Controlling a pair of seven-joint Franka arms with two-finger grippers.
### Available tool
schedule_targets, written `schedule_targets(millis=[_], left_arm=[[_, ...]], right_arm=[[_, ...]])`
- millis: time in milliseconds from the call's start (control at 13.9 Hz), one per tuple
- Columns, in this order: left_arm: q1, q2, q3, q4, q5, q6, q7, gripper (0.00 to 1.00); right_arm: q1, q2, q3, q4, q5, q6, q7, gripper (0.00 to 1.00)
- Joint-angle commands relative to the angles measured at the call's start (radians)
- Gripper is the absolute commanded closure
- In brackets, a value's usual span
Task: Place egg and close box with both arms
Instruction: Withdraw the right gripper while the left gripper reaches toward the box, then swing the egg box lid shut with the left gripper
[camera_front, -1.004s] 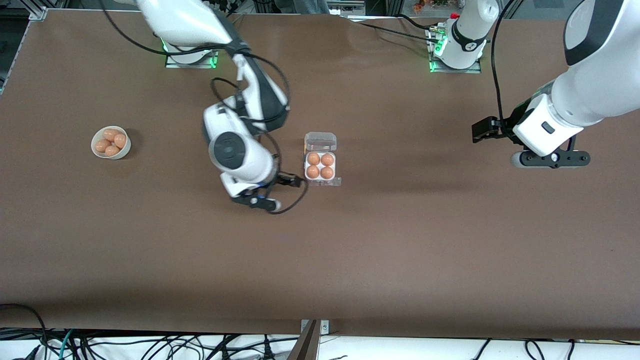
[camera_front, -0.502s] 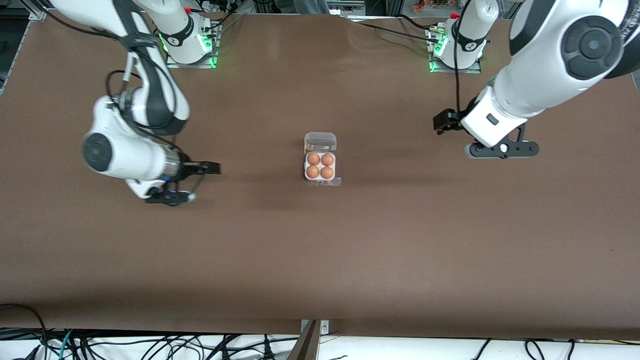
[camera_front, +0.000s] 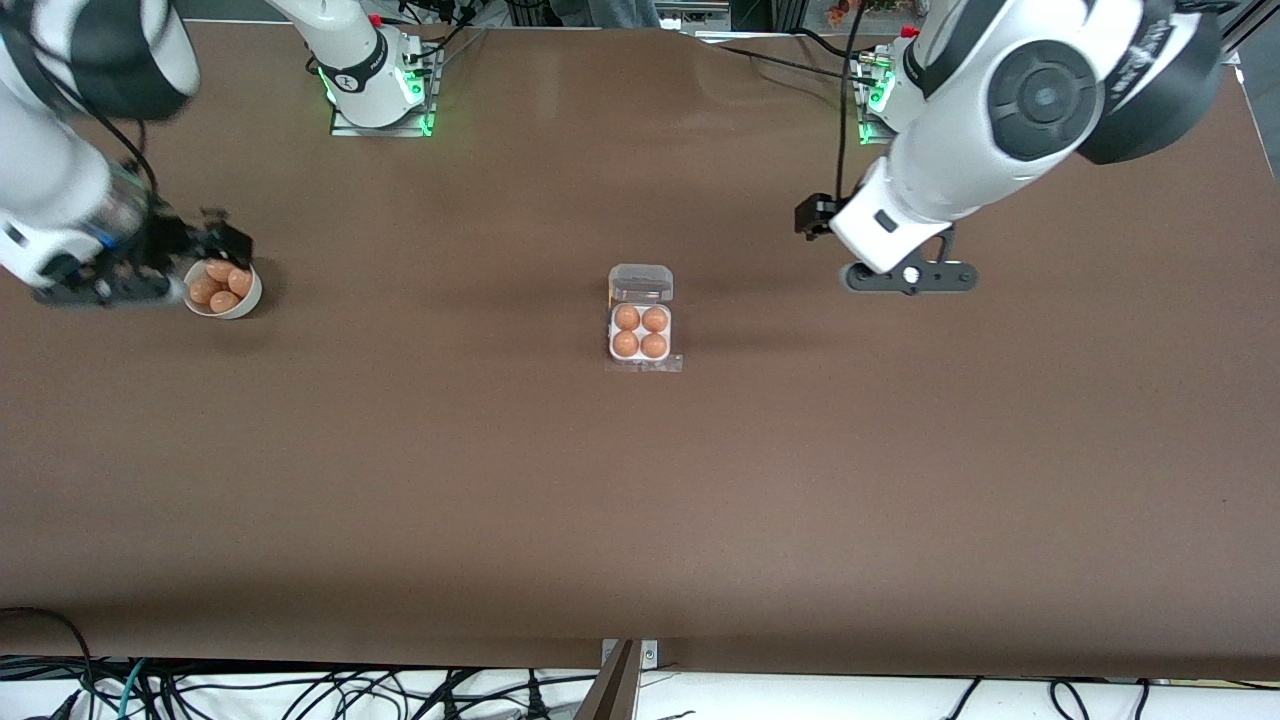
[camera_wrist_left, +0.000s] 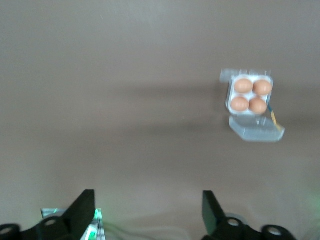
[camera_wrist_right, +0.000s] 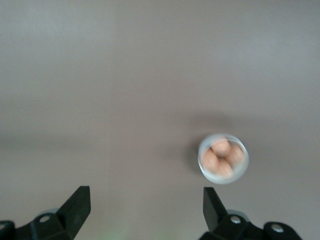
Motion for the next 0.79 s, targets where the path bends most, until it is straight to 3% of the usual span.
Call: schedule_targets(millis=[0, 143, 287, 430, 717], left_arm=[[-0.025, 0.020, 0.011, 0.004, -0.079, -0.031, -0.038, 0.20], [-0.027, 0.032, 0.011, 0.006, -0.157, -0.030, -0.078, 0.29], [-0.056, 0.049, 0.013, 0.006, -0.191, -0.030, -0.116, 0.44], [-0.106, 0.079, 0.013, 0.006, -0.193, -0.030, -0.159, 0.58], [-0.185, 0.155, 0.013, 0.010, -0.211, -0.019, -0.199, 0.68]], right_arm=[[-0.033, 0.007, 0.019, 0.190, -0.016, -0.193, 0.002, 0.00], [-0.044, 0.018, 0.025, 0.278, -0.025, -0.186, 0.005, 0.00], [-0.050, 0.024, 0.027, 0.283, -0.001, -0.169, 0.070, 0.00], [-0.079, 0.021, 0.025, 0.271, 0.080, -0.160, 0.095, 0.00], [-0.082, 0.011, 0.027, 0.194, 0.096, -0.005, 0.111, 0.00]])
